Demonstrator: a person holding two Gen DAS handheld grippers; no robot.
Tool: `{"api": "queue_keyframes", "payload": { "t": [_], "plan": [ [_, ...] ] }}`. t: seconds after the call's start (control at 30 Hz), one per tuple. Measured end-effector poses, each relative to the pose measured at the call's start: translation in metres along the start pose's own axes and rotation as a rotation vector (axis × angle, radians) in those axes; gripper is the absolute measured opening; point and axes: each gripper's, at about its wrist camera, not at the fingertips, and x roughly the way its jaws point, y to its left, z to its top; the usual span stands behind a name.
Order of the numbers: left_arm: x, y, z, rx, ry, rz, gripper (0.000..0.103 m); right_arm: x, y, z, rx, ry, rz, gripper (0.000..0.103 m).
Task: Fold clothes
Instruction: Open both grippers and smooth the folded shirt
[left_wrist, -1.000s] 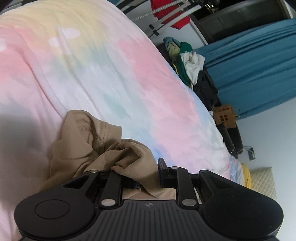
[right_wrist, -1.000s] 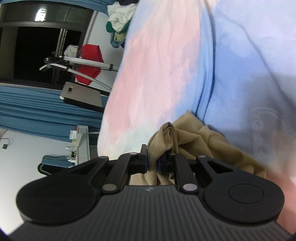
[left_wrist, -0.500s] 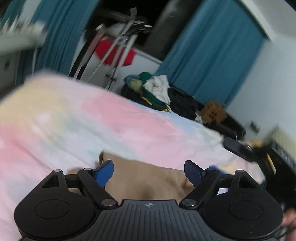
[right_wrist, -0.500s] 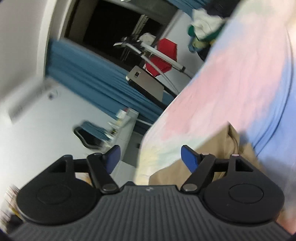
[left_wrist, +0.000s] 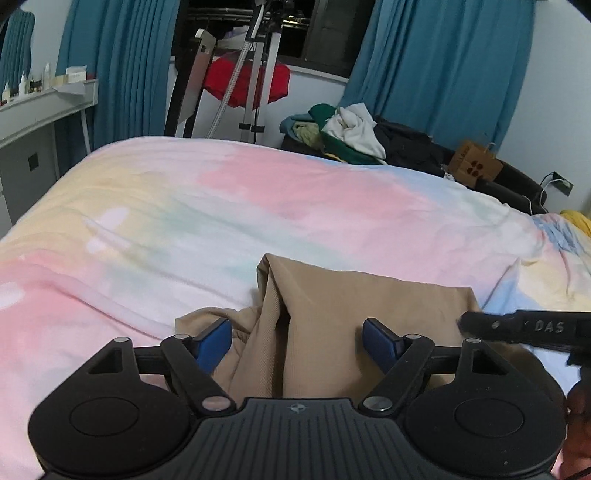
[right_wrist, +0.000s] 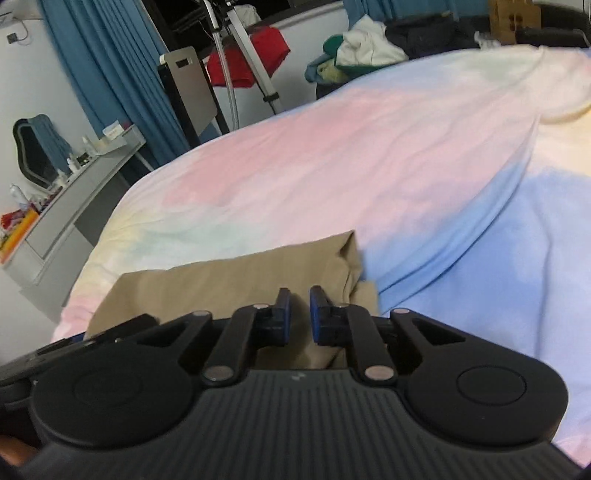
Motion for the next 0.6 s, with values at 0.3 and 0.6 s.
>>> {"api": "queue_keyframes", "payload": {
  "t": [0.3,0.6],
  "plan": [
    [-0.045,-0.021,-0.005,0.098,-0.035,0.022,0.081,-0.034,0.010,-0.006,-0.073,-0.014,0.023,0.016],
    [-0.035,-0.021,-0.014,0.115,0.029,0.026,0.083,-0.011,0.012,-0.013,-0.114,0.094,0.003,0.015]
  ]
}}
